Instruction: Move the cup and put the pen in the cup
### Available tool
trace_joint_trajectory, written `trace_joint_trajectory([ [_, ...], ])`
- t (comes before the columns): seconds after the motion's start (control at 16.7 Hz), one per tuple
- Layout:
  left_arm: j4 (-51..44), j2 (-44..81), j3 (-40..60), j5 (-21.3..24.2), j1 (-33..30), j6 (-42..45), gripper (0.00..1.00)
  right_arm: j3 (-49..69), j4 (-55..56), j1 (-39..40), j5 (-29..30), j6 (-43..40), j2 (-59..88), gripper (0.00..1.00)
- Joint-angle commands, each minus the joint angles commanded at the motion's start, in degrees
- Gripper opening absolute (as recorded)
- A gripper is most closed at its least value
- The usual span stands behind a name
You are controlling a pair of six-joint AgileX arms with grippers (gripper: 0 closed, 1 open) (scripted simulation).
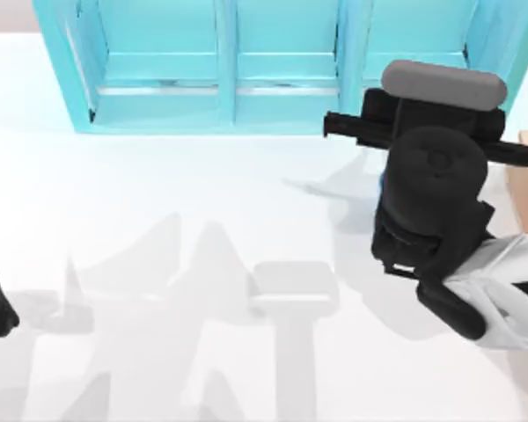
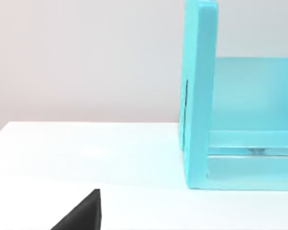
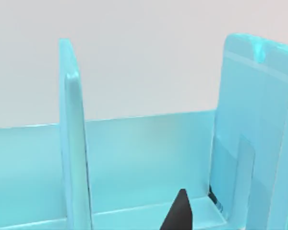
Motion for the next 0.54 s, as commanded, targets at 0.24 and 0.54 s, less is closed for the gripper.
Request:
trace_joint_trajectory([
  [0.24, 0.0, 0.0, 0.0, 0.0, 0.0, 0.0, 1.0, 0.0, 0.0, 0.0, 0.0, 0.0, 0.0, 1.0],
  [0.54, 0.0, 0.0, 0.0, 0.0, 0.0, 0.0, 1.0, 0.0, 0.0, 0.0, 0.0, 0.0, 0.0, 1.0],
])
